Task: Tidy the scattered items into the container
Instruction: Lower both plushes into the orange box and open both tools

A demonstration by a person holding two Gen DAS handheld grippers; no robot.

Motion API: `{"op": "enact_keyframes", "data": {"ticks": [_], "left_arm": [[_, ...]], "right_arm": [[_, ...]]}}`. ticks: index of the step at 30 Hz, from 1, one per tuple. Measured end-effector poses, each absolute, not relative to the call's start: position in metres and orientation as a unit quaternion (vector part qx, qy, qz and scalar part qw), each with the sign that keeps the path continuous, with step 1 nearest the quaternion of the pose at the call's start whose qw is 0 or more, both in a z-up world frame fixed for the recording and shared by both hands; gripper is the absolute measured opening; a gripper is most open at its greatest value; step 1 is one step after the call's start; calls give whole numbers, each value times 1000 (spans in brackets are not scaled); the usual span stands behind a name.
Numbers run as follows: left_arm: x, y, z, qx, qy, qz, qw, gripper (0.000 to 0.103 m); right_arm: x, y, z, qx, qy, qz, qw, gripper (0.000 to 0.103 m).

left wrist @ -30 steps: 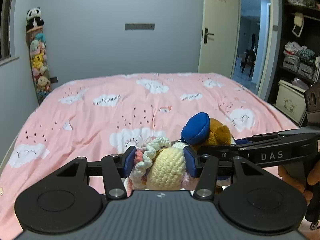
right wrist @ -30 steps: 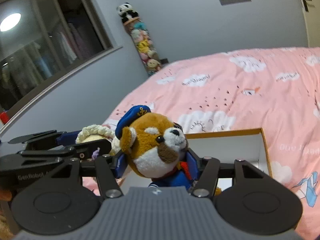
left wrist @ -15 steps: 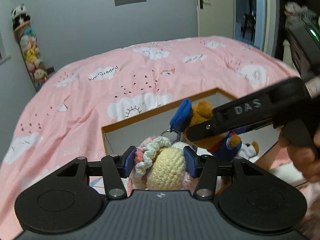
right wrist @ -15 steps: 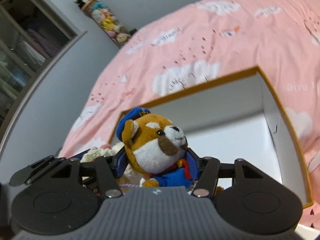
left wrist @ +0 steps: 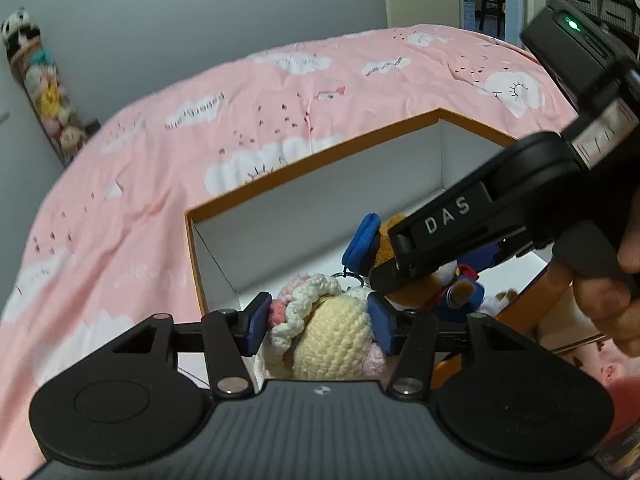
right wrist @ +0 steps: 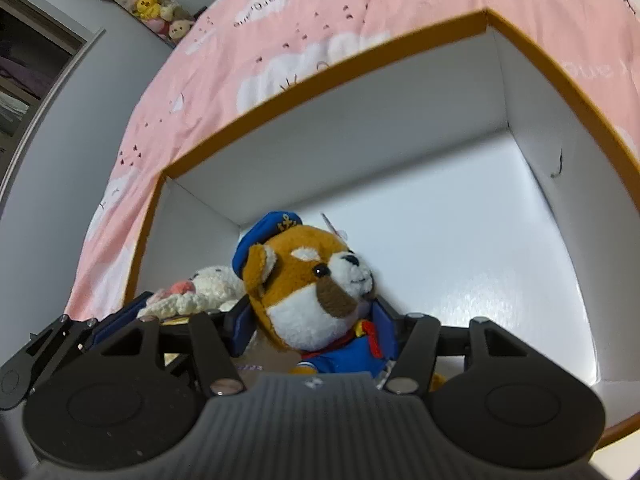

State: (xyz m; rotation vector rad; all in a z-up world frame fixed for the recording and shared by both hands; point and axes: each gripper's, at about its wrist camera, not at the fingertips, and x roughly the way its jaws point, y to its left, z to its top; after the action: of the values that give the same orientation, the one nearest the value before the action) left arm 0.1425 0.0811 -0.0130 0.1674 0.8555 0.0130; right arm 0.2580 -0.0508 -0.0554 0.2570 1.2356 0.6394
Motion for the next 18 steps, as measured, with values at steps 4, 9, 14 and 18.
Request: {"op": "enact_keyframes", "data": {"ticks": [4, 9, 14, 18], "left_arm": [[149, 91, -14, 49, 444, 2, 895, 63], [153, 101, -17, 26, 465, -2, 885, 64], [152, 100, -14, 28, 472, -8, 881, 64], [149, 102, -10, 26, 471, -8, 882, 64]], "right_arm": [[257, -46, -56, 103, 581, 293, 752, 64], [258, -44, -59, 94, 595, 294, 742, 64], [258, -41, -61, 95, 609, 299, 729, 67], [255, -36, -59, 93, 609, 313, 723, 71]]}}
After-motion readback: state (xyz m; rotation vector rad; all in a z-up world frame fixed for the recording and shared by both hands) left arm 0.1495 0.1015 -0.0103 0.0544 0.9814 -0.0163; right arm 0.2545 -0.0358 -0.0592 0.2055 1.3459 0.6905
